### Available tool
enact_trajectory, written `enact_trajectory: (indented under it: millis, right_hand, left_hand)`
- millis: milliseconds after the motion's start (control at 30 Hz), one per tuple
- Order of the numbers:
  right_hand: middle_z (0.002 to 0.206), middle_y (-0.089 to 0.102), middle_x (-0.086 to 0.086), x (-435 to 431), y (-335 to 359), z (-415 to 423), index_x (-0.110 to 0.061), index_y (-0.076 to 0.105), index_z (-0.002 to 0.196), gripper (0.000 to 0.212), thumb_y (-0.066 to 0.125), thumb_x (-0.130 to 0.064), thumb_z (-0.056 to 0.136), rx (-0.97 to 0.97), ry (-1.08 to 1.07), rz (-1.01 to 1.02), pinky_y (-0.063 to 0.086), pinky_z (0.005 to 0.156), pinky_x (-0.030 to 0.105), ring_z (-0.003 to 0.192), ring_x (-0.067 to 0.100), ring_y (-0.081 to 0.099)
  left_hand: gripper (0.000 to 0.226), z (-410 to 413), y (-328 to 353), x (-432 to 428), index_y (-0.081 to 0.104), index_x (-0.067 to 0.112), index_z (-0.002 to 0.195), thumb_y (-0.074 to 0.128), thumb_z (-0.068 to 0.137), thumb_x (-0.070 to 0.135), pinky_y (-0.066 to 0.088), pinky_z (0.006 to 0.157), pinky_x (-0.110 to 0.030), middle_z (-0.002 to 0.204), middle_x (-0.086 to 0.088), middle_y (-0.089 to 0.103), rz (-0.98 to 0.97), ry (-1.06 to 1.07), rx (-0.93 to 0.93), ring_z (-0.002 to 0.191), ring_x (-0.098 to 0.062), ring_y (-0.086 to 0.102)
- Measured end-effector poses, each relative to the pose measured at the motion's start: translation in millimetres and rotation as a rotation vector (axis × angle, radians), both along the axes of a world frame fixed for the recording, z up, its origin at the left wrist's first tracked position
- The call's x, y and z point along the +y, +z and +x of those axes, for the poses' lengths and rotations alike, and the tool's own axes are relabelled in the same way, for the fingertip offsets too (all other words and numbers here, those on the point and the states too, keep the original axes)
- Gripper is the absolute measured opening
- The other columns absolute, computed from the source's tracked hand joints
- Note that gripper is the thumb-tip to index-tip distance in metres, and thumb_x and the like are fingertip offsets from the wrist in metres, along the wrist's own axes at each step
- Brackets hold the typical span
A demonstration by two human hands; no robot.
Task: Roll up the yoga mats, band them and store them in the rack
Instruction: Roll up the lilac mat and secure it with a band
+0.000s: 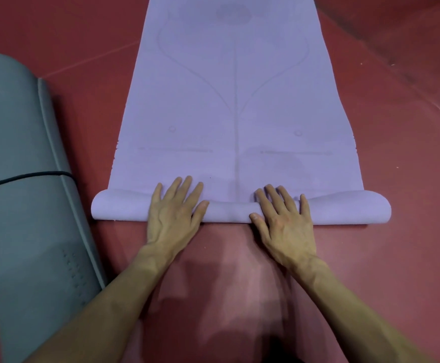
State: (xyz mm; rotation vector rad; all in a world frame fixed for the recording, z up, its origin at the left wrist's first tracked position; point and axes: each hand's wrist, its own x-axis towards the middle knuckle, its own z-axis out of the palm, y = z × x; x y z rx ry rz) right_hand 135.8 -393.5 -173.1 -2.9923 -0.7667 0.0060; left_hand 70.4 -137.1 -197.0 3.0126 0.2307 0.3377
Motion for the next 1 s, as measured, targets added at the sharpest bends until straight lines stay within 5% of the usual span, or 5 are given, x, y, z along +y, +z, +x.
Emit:
enact_trajectory:
  millis: [200, 400, 567, 733, 1000]
  right_hand:
    - [0.144, 0.054, 0.017, -44, 0, 16, -0.011, 0.058, 0.141, 0.071, 0.042, -0.065, 0.098, -0.109, -0.122, 0.103, 0.026, 0.123, 0.056, 0.135, 0.037, 0.046]
    - [0.092, 0.059, 0.006, -66, -2, 26, -0.011, 0.065, 0.106, 0.061, 0.041, -0.066, 0.097, -0.155, -0.113, 0.08, 0.041, 0.085, 0.047, 0.086, 0.034, 0.054]
    - [0.094, 0.061, 0.005, -68, -3, 28, -0.014, 0.067, 0.107, 0.056, 0.042, -0.063, 0.098, -0.17, -0.072, 0.09, 0.042, 0.084, 0.047, 0.086, 0.033, 0.055]
    - [0.096, 0.061, 0.005, -65, -5, 35, -0.014, 0.066, 0.104, 0.057, 0.039, -0.064, 0.1, -0.142, -0.088, 0.094, 0.042, 0.086, 0.048, 0.088, 0.032, 0.055]
    - [0.084, 0.061, 0.001, -65, -1, 40, -0.014, 0.068, 0.1, 0.057, 0.04, -0.064, 0.099, -0.158, -0.064, 0.136, 0.04, 0.079, 0.044, 0.08, 0.03, 0.058]
  left_hand:
    - [0.052, 7, 2, -1, 0.067, 0.022, 0.138, 0.031, 0.107, 0.042, 0.039, 0.111, -0.055, 0.149, -0.009, 0.059, 0.031, 0.018, 0.035, 0.139, -0.029, 0.054]
    - [0.047, 5, 8, 0, 0.068, 0.021, 0.138, 0.04, 0.105, 0.041, 0.043, 0.098, -0.051, 0.151, -0.015, 0.055, 0.043, 0.028, -0.011, 0.129, -0.033, 0.057]
    - [0.06, -5, 7, 0, 0.049, 0.021, 0.155, 0.029, 0.107, 0.051, 0.008, 0.121, -0.068, 0.156, -0.015, 0.048, 0.091, 0.075, 0.087, 0.141, -0.037, 0.047]
    - [0.061, -30, 7, 31, 0.061, 0.004, 0.135, 0.04, 0.1, 0.049, 0.02, 0.121, -0.063, 0.127, -0.018, 0.058, 0.04, 0.058, 0.012, 0.119, -0.038, 0.055]
    - [0.042, -10, 17, 42, 0.061, 0.009, 0.083, 0.04, 0.103, 0.039, 0.04, 0.066, -0.048, 0.072, -0.01, 0.057, 0.052, 0.085, -0.049, 0.067, -0.036, 0.056]
